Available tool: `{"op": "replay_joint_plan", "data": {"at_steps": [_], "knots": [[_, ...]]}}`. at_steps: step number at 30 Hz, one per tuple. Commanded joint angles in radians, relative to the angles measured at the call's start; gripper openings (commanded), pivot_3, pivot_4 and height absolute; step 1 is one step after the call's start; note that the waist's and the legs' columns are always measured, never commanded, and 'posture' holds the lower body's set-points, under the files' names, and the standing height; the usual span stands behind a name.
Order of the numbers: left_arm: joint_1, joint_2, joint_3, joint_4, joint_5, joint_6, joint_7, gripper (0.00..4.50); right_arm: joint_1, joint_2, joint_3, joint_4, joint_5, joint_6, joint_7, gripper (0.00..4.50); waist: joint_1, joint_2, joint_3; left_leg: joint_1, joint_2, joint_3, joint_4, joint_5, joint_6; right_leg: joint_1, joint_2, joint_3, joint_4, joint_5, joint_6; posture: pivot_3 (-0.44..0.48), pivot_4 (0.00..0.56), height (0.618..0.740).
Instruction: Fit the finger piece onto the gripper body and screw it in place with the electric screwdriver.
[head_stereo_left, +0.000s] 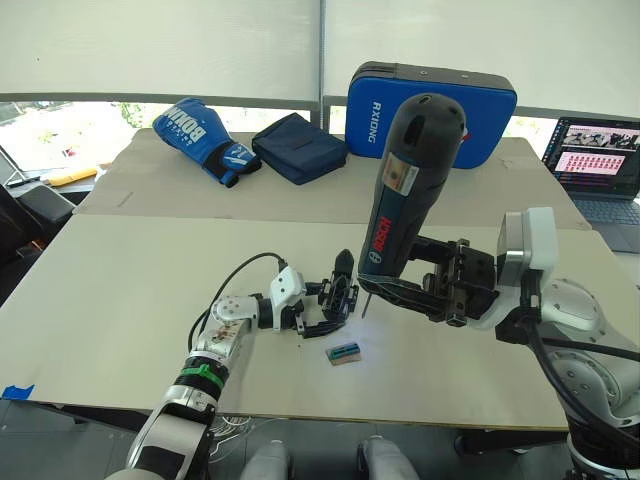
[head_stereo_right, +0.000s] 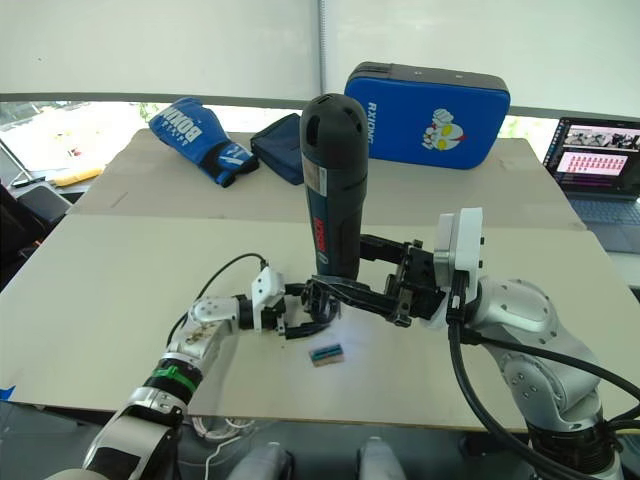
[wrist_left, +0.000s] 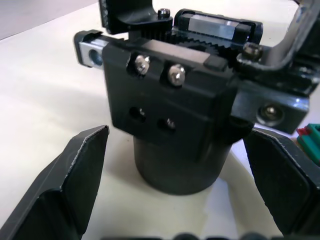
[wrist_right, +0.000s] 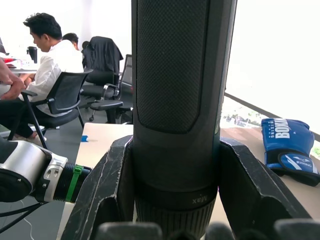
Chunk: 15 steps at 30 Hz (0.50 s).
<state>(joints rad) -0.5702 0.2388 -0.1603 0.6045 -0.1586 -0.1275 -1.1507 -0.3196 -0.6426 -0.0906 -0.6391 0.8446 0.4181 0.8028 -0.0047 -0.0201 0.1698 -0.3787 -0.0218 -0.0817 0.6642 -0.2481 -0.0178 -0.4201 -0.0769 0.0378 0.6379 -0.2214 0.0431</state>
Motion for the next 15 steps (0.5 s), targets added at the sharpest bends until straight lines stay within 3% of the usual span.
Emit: {"op": "replay_joint_plan", "data": {"at_steps": [1,4,15], "knots": [[0.004,-0.01,-0.03,-0.012,0.008,0.019,-0.019,3.61,-0.011,-0.008,-0.039,-0.037,0.022,-0.008,-0.006,1.93,0.0,0.0,0.0,0.0,0.0,0.0,0.0,0.0,0.0,0.0,0.0,0.0,0.0,0.0,0.0,0.0,0.15,0.74],[0.004,-0.003,-0.028,-0.012,0.0,0.015,-0.033,2.32,-0.001,-0.013,-0.044,-0.041,0.023,-0.01,-0.005,1.93,0.0,0.0,0.0,0.0,0.0,0.0,0.0,0.0,0.0,0.0,0.0,0.0,0.0,0.0,0.0,0.0,0.15,0.74],[-0.125,0.026,0.002,0.187,-0.013,-0.121,-0.207,2.31,0.034,-0.04,-0.063,-0.041,0.039,-0.013,0.016,1.93,-0.008,-0.001,0.0,-0.001,0.0,0.0,0.0,0.0,0.0,-0.001,0.0,0.0,0.0,0.0,0.0,0.0,0.15,0.74]]}}
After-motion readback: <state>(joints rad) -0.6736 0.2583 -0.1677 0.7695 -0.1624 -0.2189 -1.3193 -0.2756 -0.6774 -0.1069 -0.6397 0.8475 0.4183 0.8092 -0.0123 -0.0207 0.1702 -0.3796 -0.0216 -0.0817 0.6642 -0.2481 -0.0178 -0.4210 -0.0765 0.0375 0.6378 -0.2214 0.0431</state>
